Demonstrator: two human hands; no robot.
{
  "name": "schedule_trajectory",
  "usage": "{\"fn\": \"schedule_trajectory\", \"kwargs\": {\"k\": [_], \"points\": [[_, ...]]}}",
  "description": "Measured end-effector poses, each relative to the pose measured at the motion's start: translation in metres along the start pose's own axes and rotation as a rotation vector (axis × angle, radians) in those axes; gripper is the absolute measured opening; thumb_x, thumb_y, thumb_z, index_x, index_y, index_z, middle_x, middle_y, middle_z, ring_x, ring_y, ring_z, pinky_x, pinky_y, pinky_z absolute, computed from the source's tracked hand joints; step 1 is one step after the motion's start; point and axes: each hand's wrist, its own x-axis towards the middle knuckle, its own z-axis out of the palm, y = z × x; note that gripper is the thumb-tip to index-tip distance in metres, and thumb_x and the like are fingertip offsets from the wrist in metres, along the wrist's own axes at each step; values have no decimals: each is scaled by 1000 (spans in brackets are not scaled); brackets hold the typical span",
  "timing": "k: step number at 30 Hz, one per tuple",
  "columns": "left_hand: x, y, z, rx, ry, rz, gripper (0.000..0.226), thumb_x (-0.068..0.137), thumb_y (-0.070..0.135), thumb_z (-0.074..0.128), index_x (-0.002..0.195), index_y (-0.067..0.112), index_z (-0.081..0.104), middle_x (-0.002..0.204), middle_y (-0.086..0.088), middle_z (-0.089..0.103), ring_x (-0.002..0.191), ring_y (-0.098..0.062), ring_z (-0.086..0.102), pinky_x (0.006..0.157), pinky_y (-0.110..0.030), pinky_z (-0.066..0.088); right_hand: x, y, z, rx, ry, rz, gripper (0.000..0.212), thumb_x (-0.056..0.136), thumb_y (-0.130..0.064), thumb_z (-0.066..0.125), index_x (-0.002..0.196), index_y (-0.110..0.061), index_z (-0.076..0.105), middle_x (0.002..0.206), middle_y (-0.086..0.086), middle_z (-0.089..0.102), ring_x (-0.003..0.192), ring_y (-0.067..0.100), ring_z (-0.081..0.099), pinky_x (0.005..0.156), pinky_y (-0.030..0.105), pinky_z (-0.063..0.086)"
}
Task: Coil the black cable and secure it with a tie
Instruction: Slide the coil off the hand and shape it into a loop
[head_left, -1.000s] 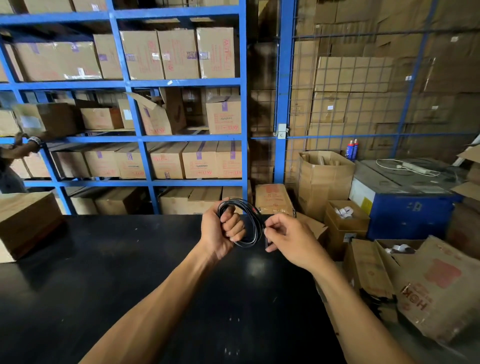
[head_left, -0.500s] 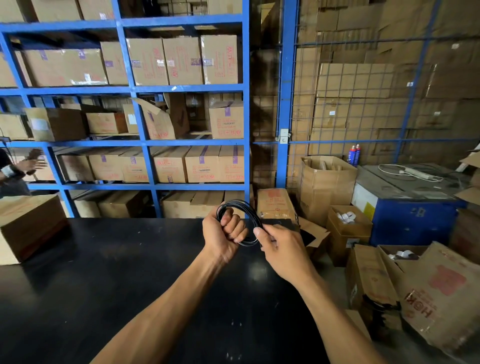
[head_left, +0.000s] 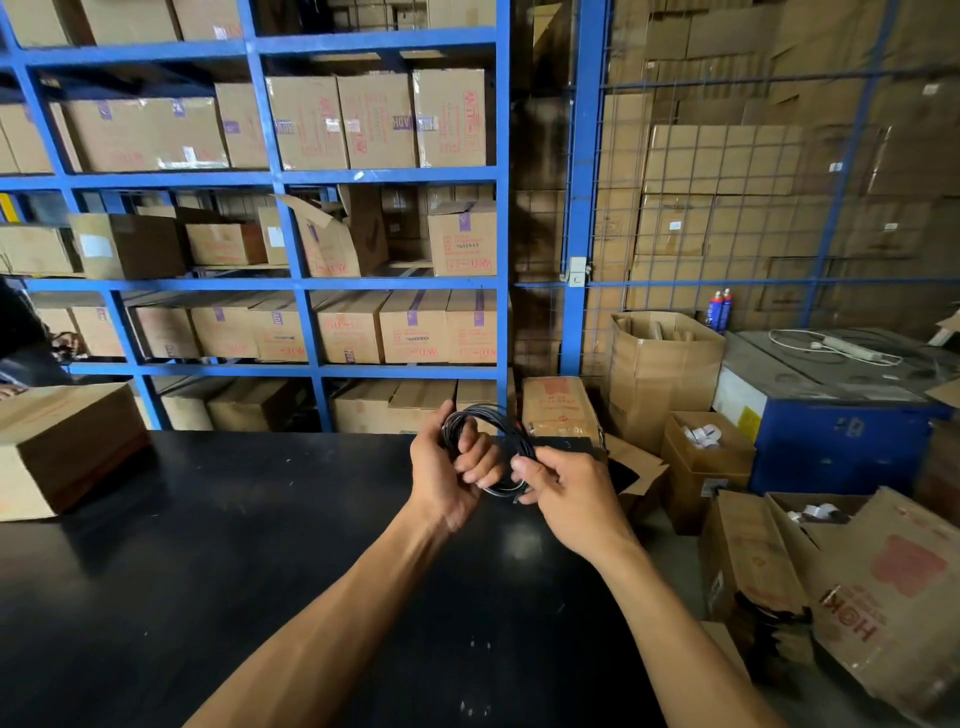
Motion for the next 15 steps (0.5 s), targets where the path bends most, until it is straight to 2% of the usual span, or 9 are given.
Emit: {"fn": "schedule_trajectory", "kwargs": {"k": [2,5,7,9,11,13,15], "points": [[-1,-2,2,56,71,18,55,90,56,52,62,9,53,45,-1,32,42,-18,30,46,-29,31,4,1,-2,-29,53,36,24,99,-25,63,79,-15,72,80,-6,75,61,-2,71,57,14,52],[-2,-2,2,173,83,7,59,86,62,57,85,3,64,66,-11,53,64,-26,55,71,-39,47,7,4,-9,-73,69,72,25,98,-23,63,81,-9,74,80,-2,76,58,0,71,57,14,52],[-3,4,-5,225,114,-47,65,86,60,58,104,-1,67,93,-19,64,88,-31,63,92,-44,48,8,8,-17,-82,83,82,24,98,-23,63,81,-11,76,81,-2,77,59,1,72,59,14,54],[-1,13,-15,297,164,-123,68,88,60,56,112,-3,65,110,-24,62,104,-36,61,105,-48,45,8,12,-25,-84,103,94,23,97,-24,64,84,-11,76,82,-2,77,61,3,73,64,24,60],[0,24,-24,359,201,-236,66,88,60,54,102,-3,69,103,-23,67,98,-37,67,99,-50,54,8,15,-31,-104,110,81,23,98,-24,64,87,-7,76,85,3,78,64,4,74,62,21,60],[0,33,-32,452,233,-361,65,89,62,52,88,0,73,92,-21,70,83,-34,72,81,-45,61,7,16,-32,-123,108,62,24,98,-24,64,90,-5,76,87,6,78,66,5,73,59,14,57],[-2,35,-37,590,255,-495,68,91,64,48,88,0,72,91,-22,70,77,-33,73,74,-42,61,6,15,-31,-147,103,55,24,99,-25,63,91,-6,75,87,6,78,67,6,73,62,19,59]]}}
